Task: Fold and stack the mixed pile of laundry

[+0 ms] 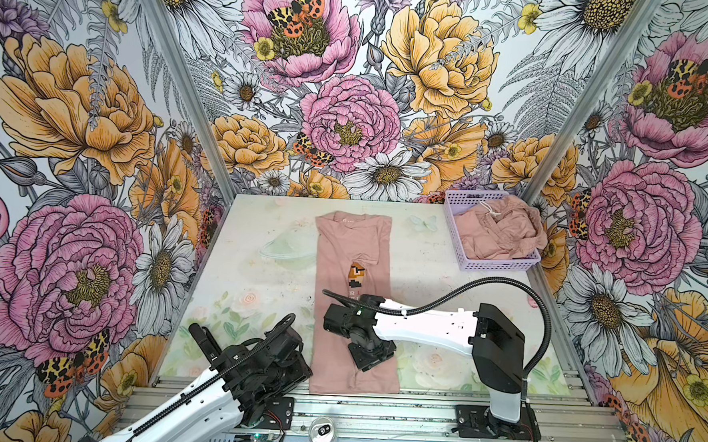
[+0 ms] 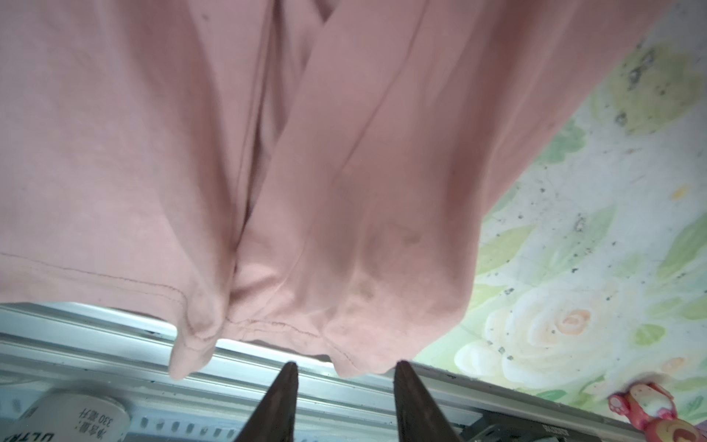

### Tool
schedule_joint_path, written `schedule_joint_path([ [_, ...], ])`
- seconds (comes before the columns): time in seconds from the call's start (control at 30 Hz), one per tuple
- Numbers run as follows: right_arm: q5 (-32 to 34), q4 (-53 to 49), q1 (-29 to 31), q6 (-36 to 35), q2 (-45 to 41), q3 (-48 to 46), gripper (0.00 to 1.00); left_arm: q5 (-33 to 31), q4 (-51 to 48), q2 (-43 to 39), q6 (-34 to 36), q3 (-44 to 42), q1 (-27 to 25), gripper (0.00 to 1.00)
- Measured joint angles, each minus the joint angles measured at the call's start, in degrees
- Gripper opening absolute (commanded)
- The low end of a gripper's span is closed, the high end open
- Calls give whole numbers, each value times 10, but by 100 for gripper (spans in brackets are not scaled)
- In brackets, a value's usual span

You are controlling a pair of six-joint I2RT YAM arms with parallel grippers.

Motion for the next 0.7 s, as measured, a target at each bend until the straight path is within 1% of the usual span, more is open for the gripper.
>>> schedule_joint_path([
  [0.1,-1,23,-6,11,-39,-52,47,0,1,2,5,0,-13,55],
  [0.2,-17,64,-15,31,-111,-129,50,0,17,5,13,0,-30,57],
  [0.33,-58,147,-36,71,-213,-242,50,-1,53,40,24,0,-56,57],
  [0.4,-73,186,-44,92,-243,-287,50,-5,67,62,32,0,-70,57],
  [0.53,-104,269,-48,134,-274,-369,50,-14,96,94,44,0,-95,56],
  [0.7,-122,332,-52,169,-297,-434,49,-20,124,116,55,0,-110,53],
])
